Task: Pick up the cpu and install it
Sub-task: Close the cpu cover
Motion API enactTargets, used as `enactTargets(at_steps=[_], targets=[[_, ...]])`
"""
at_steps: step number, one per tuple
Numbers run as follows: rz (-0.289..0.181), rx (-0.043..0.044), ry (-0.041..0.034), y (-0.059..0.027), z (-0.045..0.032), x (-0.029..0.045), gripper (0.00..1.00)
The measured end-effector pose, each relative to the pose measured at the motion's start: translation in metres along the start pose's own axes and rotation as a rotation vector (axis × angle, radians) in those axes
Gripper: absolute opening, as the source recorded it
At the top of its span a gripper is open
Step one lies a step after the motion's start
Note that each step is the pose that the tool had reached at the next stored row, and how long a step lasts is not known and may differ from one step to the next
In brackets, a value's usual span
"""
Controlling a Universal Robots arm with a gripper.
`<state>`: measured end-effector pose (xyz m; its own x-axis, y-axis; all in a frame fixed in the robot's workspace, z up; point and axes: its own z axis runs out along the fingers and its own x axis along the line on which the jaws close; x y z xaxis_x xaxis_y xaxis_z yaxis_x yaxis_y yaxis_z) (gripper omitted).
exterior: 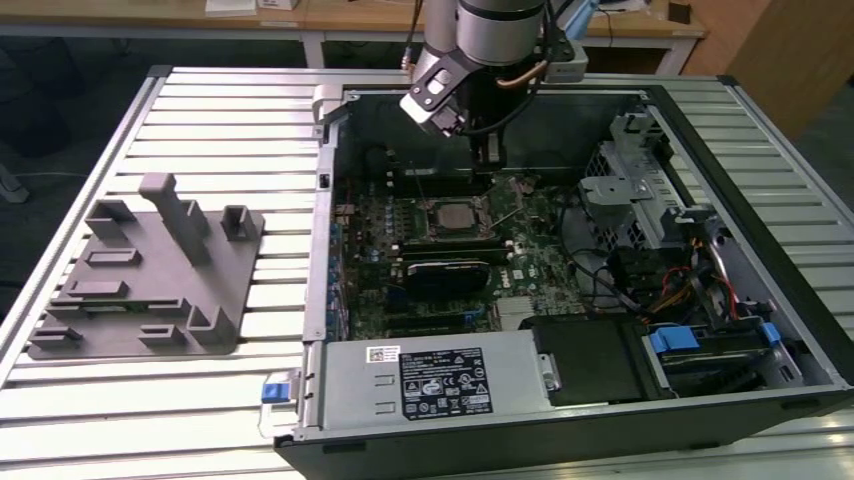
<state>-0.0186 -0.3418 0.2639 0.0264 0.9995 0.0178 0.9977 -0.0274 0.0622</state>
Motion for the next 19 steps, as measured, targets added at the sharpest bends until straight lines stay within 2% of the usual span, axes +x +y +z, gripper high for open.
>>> enactTargets(at_steps=[19], targets=[[0.0,0.0001,-0.0001,0.0254,0.0016,0.0021,0.11]])
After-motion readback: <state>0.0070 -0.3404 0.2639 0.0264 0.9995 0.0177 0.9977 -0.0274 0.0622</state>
